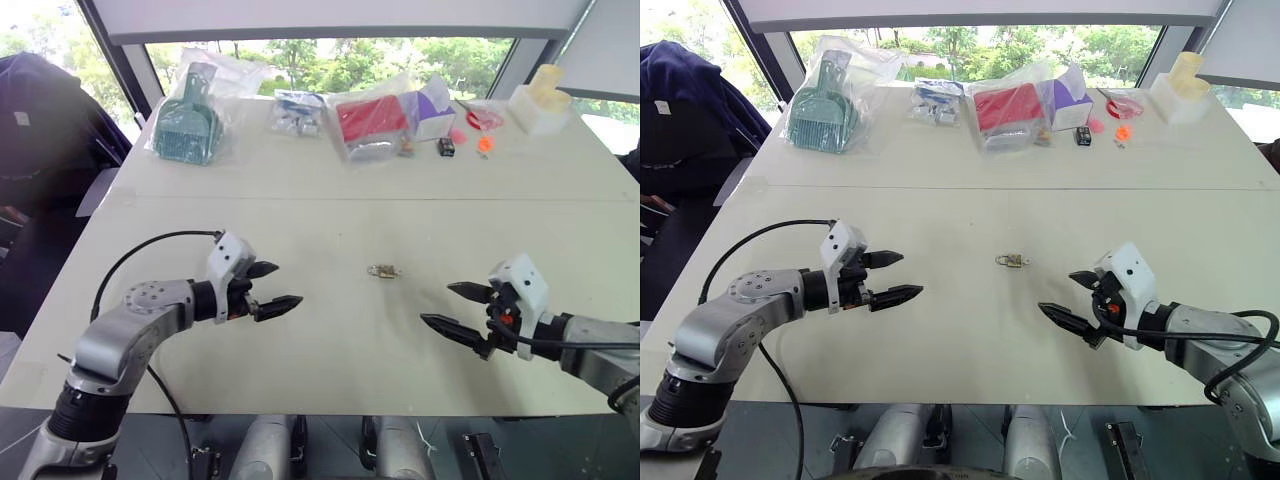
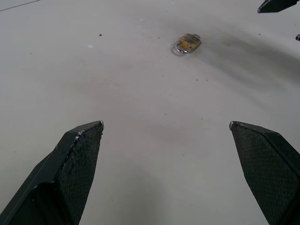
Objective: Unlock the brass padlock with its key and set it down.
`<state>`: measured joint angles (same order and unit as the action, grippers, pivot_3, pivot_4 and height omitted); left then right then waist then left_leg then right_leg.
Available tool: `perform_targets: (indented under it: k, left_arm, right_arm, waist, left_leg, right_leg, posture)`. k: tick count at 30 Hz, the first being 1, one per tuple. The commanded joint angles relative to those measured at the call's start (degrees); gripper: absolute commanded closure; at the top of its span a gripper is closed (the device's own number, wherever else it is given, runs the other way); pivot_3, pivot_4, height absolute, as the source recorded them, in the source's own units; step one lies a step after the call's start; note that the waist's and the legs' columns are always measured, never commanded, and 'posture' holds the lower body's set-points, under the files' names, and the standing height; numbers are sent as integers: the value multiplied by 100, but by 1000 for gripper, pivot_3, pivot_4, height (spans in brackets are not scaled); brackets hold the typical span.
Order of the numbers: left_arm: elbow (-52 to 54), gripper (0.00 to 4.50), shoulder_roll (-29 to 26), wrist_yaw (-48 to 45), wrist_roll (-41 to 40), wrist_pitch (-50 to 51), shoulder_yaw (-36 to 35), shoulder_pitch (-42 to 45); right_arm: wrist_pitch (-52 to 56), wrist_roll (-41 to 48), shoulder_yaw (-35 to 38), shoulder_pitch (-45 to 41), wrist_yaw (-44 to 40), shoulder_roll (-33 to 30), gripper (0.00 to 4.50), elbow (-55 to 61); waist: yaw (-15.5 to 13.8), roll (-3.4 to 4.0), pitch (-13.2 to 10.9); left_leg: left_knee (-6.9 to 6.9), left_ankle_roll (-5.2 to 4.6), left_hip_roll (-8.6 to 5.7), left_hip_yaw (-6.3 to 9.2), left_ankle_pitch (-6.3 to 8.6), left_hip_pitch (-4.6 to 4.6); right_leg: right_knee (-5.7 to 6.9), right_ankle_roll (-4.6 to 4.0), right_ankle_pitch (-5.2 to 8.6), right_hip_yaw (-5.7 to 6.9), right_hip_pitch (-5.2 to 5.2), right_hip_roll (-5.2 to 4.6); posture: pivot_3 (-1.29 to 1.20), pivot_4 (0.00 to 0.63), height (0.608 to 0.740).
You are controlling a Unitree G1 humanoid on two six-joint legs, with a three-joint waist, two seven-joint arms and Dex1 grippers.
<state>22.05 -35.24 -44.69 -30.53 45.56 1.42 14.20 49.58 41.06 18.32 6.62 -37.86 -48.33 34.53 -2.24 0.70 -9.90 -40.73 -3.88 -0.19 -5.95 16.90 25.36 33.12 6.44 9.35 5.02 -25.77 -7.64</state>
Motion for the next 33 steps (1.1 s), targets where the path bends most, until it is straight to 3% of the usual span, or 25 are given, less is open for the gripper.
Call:
perform_targets:
  k: [1,13,17,19,23,27,33]
  left_arm:
    - [41,0,13,-26,28,-211,10,56]
    - [-78,0,57,11,175,-318,72,98]
    - [-300,0,-16,391,890,-558,408,287]
    - [-487,0,-202,143,1125,-678,711,482]
    - [-1310,0,-192,-614,1187,-1198,984,1226]
    - [-2588,0,-6,-1360,1889,-2221,1698,2320]
    - [-4883,0,1083,-2289,2680,-3531,2509,4168]
  right_arm:
    - [-125,-67,17,-8,45,45,101,99]
    - [-115,-93,-1,-2,94,112,101,132]
    - [-49,-185,-71,-72,225,155,101,46]
    - [25,-201,-166,-225,308,181,101,-22]
    - [11,-217,-372,-415,334,248,101,-14]
    - [-74,-229,-318,-298,312,279,101,-18]
    - [-225,-381,-211,-137,515,429,101,-33]
  waist:
    - [0,0,0]
    - [-1,0,0]
    - [-9,0,1]
    - [1,0,1]
    - [-20,0,1]
    - [-36,-1,0]
    - [-9,-5,-1]
  left_leg:
    - [0,0,0,0,0,0]
    - [0,-2,0,0,-2,0]
    - [0,-1,-1,0,-3,-1]
    - [-2,-1,-1,0,-5,-1]
    - [-1,1,-1,0,-7,0]
    - [-2,-3,-4,1,-9,1]
    - [-24,-22,-6,-1,-1,4]
  right_leg:
    - [0,0,0,0,0,0]
    - [1,0,0,0,0,0]
    - [1,0,0,0,1,0]
    - [2,-1,-1,1,3,0]
    - [5,-1,-1,1,-2,1]
    - [2,-1,-1,3,2,-1]
    - [0,0,-1,4,12,-2]
  posture:
    - [0,150,735]
    - [0,150,735]
    - [0,150,735]
    - [0,150,735]
    - [0,150,735]
    - [0,150,735]
    - [0,150,735]
